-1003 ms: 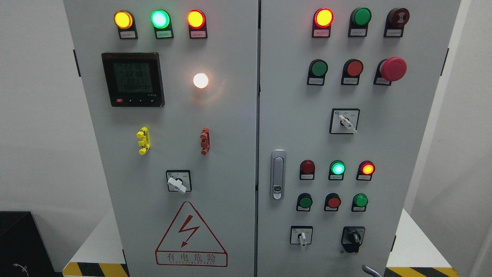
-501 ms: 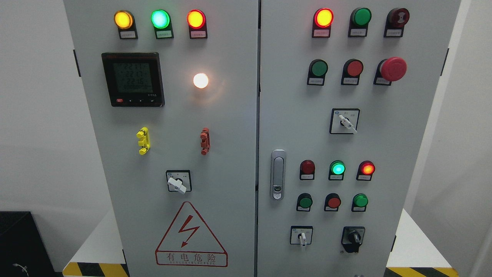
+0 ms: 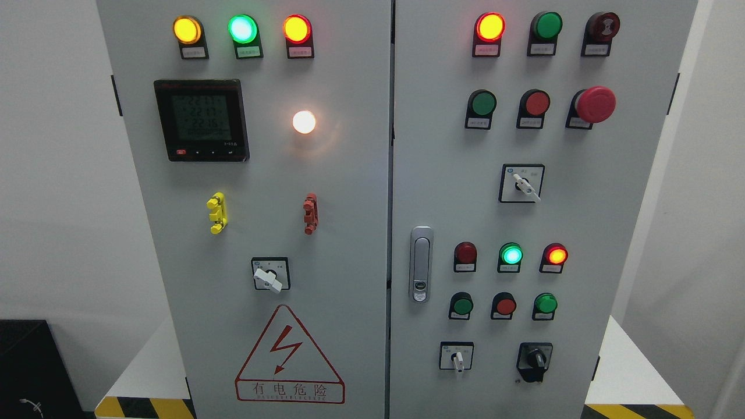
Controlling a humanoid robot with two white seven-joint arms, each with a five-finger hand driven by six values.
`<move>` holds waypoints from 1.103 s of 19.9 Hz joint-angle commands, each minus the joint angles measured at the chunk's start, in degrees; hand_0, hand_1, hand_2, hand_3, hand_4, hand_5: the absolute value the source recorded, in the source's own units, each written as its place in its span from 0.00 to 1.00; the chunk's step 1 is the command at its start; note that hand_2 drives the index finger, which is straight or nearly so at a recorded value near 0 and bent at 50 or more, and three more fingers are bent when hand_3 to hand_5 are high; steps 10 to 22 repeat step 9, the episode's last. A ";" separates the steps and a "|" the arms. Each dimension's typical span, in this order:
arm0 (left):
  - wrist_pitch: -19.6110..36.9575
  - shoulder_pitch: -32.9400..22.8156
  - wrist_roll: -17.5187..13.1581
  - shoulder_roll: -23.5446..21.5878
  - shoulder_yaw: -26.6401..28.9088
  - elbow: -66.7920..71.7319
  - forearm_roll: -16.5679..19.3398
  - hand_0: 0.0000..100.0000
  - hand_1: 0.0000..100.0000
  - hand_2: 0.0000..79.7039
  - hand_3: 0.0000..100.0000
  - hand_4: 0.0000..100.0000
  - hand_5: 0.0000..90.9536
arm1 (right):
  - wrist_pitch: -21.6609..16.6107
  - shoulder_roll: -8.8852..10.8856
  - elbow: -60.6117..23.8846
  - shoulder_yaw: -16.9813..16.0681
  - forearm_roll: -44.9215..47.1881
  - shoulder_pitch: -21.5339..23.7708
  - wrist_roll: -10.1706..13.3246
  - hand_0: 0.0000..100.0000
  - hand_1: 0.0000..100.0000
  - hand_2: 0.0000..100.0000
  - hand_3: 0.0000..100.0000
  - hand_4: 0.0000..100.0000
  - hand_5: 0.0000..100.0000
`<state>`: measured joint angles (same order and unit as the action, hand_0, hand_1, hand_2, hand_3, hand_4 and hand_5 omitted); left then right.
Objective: Flip black knob to close circuit
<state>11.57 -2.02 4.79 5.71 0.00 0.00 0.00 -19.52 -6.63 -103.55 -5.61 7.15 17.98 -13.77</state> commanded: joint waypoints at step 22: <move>-0.05 0.00 0.05 0.00 -1.23 1.23 1.23 0.00 0.00 0.00 0.00 0.00 0.00 | -0.52 0.22 1.60 0.69 0.94 1.97 0.06 0.00 0.02 0.00 0.00 0.00 0.00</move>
